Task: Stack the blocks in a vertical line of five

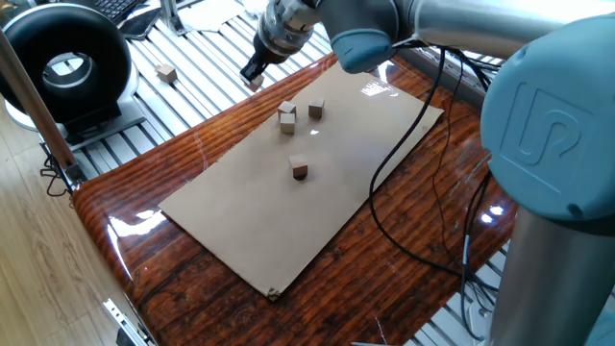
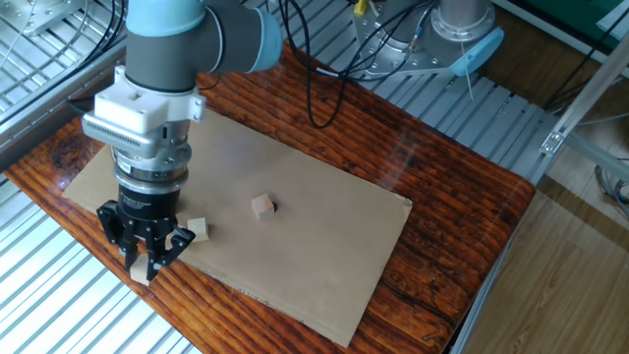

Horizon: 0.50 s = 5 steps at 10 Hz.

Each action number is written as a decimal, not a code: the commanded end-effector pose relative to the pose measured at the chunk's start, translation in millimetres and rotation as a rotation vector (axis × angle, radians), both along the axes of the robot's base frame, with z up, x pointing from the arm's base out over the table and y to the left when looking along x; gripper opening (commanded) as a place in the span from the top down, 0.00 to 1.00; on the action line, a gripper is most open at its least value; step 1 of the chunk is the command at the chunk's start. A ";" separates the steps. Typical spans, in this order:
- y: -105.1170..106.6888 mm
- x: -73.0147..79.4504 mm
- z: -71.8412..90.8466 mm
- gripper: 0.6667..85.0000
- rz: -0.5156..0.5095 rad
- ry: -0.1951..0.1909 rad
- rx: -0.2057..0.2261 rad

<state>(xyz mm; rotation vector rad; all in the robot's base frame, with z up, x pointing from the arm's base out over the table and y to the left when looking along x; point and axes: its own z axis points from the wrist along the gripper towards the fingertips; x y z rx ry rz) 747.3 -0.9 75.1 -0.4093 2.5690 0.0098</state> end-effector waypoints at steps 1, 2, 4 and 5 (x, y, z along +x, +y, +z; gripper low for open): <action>-8.8 -13.4 -14.8 1.00 -0.014 0.048 -0.021; -8.4 -17.1 -18.6 1.00 -0.019 0.056 -0.017; -7.4 -20.8 -23.5 1.00 -0.023 0.055 -0.002; -5.5 -26.6 -29.7 1.00 -0.030 0.064 0.008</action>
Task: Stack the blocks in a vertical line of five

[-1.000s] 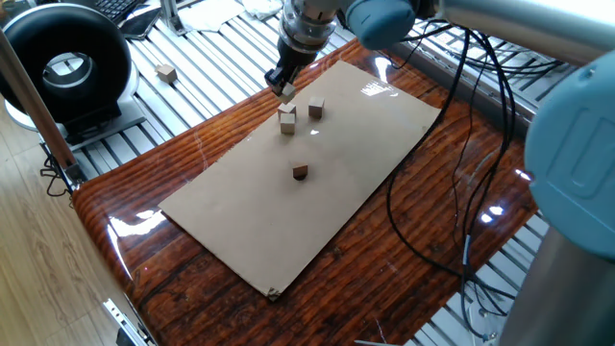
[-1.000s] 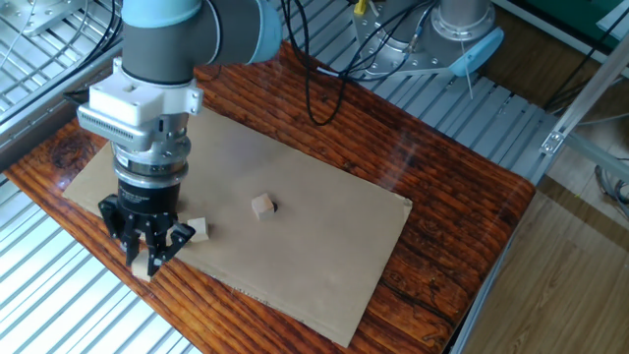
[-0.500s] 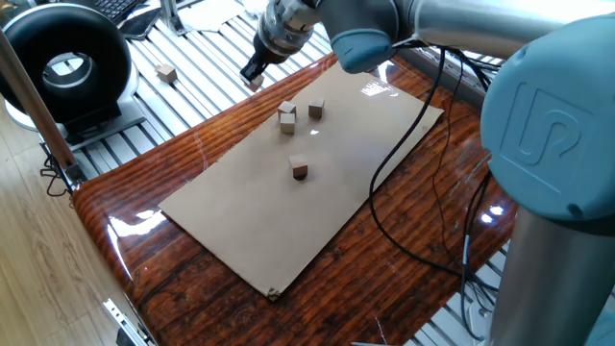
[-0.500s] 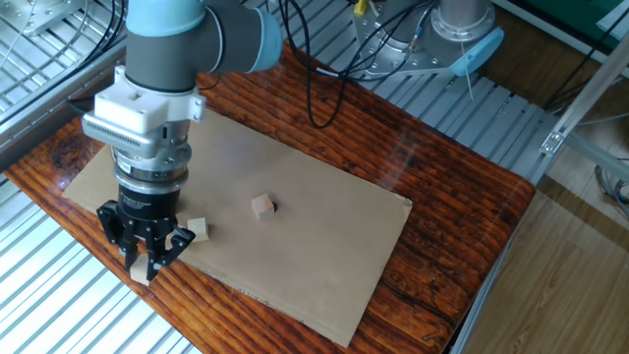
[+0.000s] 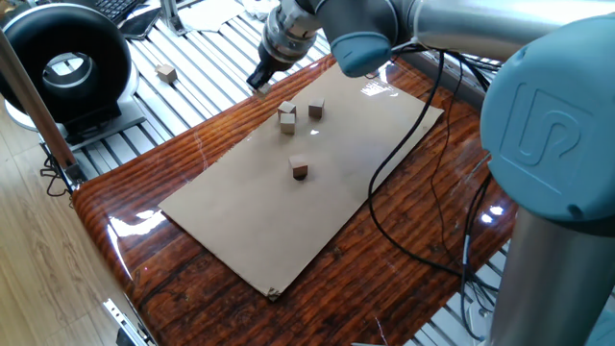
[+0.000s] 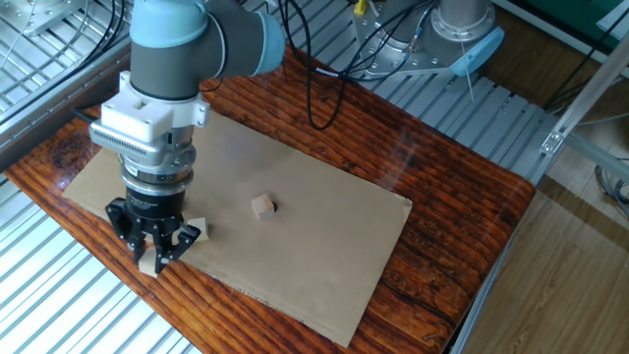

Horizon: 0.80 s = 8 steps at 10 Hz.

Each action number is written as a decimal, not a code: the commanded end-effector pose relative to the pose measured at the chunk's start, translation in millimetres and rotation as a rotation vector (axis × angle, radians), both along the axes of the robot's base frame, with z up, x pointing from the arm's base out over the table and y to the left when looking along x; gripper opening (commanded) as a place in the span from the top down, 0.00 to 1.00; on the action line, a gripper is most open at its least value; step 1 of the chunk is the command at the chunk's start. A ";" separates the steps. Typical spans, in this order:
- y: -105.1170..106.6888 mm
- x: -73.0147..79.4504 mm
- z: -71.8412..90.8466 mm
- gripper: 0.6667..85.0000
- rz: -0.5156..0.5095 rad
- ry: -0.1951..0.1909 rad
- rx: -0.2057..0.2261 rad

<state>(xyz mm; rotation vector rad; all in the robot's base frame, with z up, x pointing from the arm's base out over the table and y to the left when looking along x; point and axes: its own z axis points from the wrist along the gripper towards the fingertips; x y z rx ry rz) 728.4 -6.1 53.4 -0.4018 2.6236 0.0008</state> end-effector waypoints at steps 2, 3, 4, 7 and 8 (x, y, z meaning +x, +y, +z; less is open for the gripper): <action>-2.6 -26.8 -19.4 1.00 -0.010 0.066 0.020; -4.9 -35.6 -22.8 1.00 -0.006 0.094 0.019; -8.6 -43.1 -25.1 1.00 -0.005 0.115 0.014; -20.9 -62.1 -22.6 1.00 -0.011 0.154 0.012; -22.9 -69.0 -20.4 1.00 -0.011 0.163 0.021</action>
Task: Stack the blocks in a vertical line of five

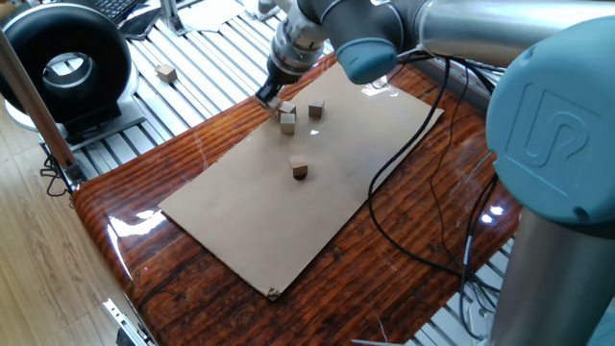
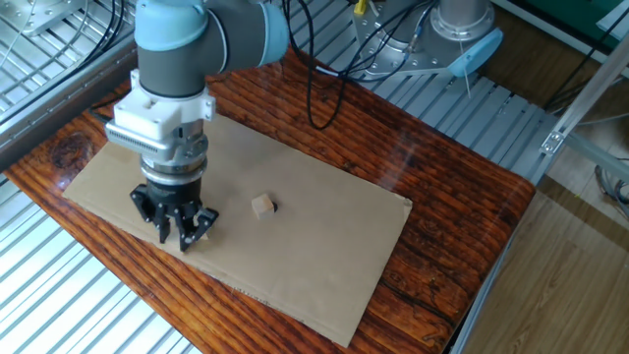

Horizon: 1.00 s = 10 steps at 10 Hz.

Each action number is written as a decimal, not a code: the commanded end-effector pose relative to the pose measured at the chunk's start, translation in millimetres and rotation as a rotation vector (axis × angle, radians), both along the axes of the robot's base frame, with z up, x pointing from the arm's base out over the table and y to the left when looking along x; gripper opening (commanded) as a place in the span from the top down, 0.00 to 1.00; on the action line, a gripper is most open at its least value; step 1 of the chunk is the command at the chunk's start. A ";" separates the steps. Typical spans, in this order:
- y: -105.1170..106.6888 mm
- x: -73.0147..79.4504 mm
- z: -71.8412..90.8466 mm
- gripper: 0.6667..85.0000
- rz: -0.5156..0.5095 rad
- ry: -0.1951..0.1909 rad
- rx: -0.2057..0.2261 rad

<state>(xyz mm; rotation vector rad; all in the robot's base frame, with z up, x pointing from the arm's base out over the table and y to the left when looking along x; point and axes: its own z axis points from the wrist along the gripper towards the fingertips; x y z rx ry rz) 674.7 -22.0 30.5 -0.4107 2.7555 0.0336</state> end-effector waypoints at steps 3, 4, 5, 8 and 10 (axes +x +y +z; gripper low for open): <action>-10.7 -36.7 5.0 1.00 -0.031 0.057 0.033; -9.6 -41.7 4.1 1.00 -0.037 0.059 0.040; -9.1 -41.4 2.9 1.00 -0.040 0.058 0.038; -13.2 -41.0 20.5 1.00 -0.033 0.066 0.008; -12.5 -48.5 35.8 1.00 -0.027 0.087 0.007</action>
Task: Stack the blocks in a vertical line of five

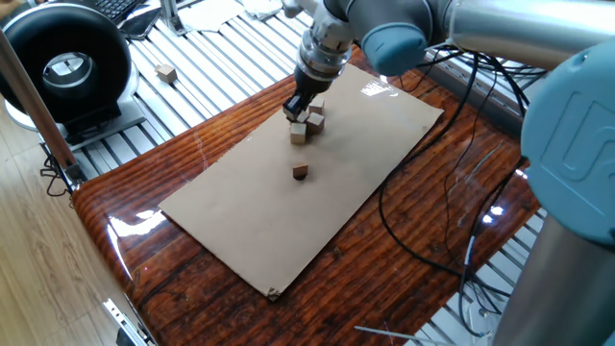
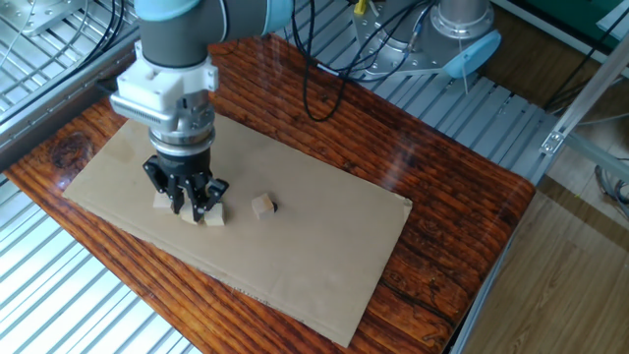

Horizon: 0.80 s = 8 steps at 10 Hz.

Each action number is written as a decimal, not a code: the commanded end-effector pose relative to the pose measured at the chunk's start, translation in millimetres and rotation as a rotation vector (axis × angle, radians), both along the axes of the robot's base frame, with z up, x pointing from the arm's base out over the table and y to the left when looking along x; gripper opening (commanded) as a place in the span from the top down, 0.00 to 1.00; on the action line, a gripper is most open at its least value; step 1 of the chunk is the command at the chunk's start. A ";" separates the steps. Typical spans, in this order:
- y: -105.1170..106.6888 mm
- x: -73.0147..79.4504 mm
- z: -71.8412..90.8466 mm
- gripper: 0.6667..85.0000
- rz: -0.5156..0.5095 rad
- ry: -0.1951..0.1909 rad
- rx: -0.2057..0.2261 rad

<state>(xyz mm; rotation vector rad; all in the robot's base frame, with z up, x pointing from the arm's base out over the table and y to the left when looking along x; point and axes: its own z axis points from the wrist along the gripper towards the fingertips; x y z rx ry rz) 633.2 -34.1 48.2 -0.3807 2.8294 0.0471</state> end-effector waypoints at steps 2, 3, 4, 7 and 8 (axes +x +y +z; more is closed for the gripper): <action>2.9 -12.5 24.2 1.00 0.028 0.025 0.005; 6.1 -16.3 27.4 1.00 0.038 0.029 0.005; 9.7 -18.4 27.9 1.00 0.036 0.029 0.005; 12.9 -23.0 25.6 1.00 0.046 0.038 0.009; 17.0 -22.1 24.8 1.00 0.045 0.038 0.015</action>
